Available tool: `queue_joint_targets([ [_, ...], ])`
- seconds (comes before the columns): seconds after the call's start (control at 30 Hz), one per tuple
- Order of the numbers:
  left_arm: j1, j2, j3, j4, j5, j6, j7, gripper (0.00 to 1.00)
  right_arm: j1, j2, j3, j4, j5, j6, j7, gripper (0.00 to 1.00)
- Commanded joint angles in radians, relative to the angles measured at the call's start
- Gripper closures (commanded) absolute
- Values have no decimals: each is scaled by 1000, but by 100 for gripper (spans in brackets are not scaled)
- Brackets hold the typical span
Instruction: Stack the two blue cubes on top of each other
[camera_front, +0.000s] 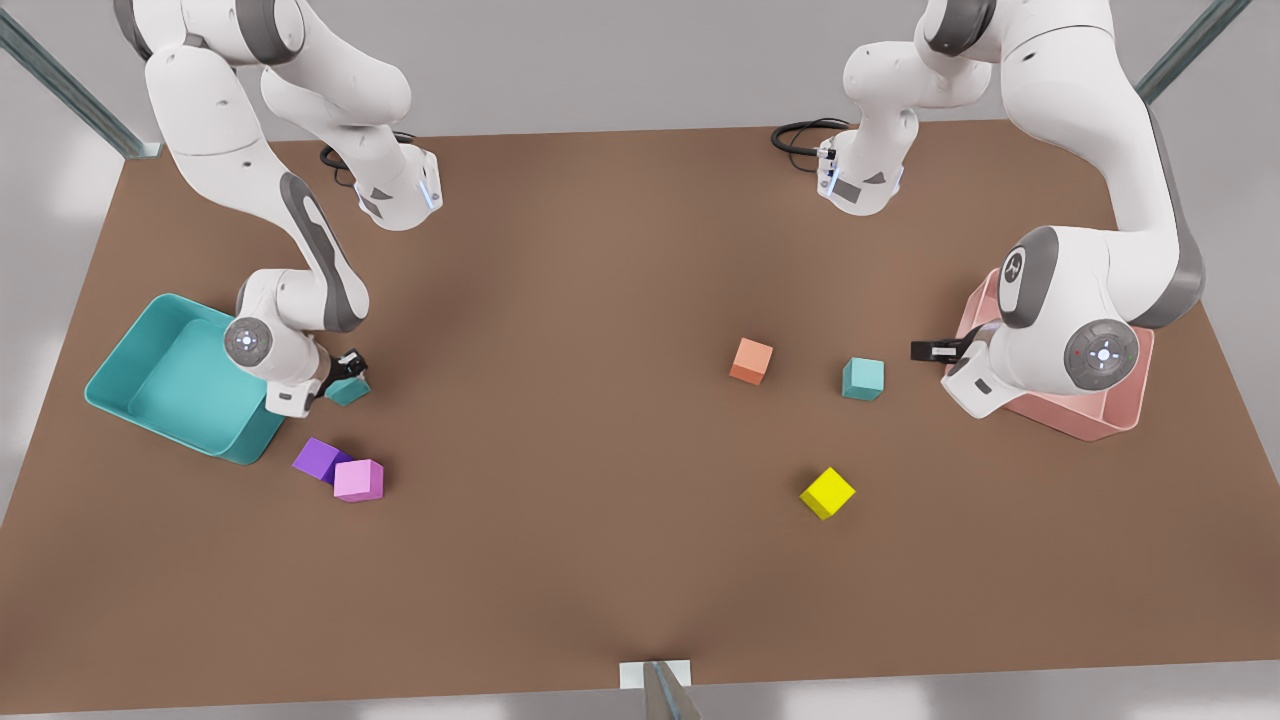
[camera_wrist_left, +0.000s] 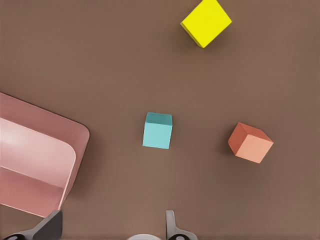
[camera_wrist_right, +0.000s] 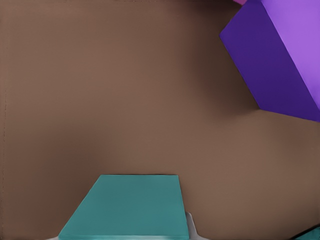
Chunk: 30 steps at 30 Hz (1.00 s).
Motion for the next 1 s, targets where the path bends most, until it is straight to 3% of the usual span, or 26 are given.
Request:
queue_joint_targets([
  [0.0, 1, 2, 0, 0, 1, -1, 0, 0, 11, -7, 6, 6, -2, -36, 6, 29],
  [0.23, 2, 11, 0, 0, 1, -1, 0, 0, 34, -56, 287, 60, 5, -166, 305, 28],
  [0.37, 1, 4, 0, 17, 1, -1, 0, 0, 345, -17, 293, 222, 5, -240, 733, 28],
  [0.5, 11, 0, 8, 106, -49, -47, 5, 0, 580, 216, 287, 535, -8, -272, 1073, 28],
  [0.57, 34, -9, 6, 91, -47, -62, 16, 0, 663, 388, 284, 781, -74, -324, 1228, 28],
  [0.6, 39, -50, 11, -41, -49, 85, 29, 0, 687, 463, 284, 885, -84, -344, 1265, 28],
  [0.63, 16, -144, 11, -374, -50, 421, 39, 0, 713, 524, 276, 966, -97, -346, 1285, 28],
  [0.67, -24, -128, 9, -458, -53, 528, 78, 0, 722, 584, 276, 1043, -123, -352, 1308, 28],
  [0.8, -47, -29, 6, -650, -56, 932, 101, 0, 722, 647, 252, 1137, -124, -352, 1307, 28],
  [0.87, -45, 2, 6, -650, -53, 952, 103, 0, 718, 648, 244, 1141, -124, -352, 1302, 17],
  [0.9, -53, 17, 6, -650, -53, 952, 103, 0, 718, 648, 244, 1141, -124, -352, 1304, 0],
  [0.97, -53, 36, 6, -650, -49, 952, 104, 0, 716, 647, 244, 1141, -124, -352, 1302, 0],
])
